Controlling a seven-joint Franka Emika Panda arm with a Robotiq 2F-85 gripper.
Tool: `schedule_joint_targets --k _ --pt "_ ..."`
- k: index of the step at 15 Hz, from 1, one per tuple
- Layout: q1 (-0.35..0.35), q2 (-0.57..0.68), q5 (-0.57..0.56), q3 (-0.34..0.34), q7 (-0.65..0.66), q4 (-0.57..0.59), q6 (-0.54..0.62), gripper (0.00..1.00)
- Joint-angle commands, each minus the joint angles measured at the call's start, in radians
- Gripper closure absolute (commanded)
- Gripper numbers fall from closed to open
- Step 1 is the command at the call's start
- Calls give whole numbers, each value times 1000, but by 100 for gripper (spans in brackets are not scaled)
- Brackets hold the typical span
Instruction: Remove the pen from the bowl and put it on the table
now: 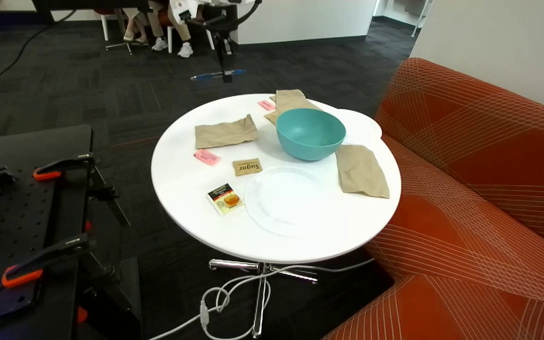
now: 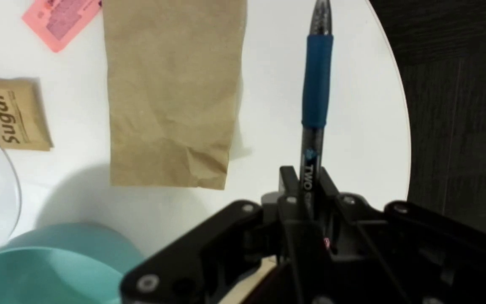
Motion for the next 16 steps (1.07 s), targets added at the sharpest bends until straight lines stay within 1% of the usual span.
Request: schedule_joint_targets --k 1,7,11,12,13,14,15,16 --pt "7 41 15 -10 -25 -38 104 97" --pt "37 128 17 -48 -17 -36 211 97" --pt "66 157 16 -81 -15 -26 228 97" --pt "74 159 14 -89 -13 -24 224 91" --pt "81 160 12 -97 -10 -24 222 63" --pt "86 159 11 -103 -9 -24 222 62" --pt "91 157 10 -108 -7 -25 224 57" --pt "95 152 10 -114 -6 -28 226 49"
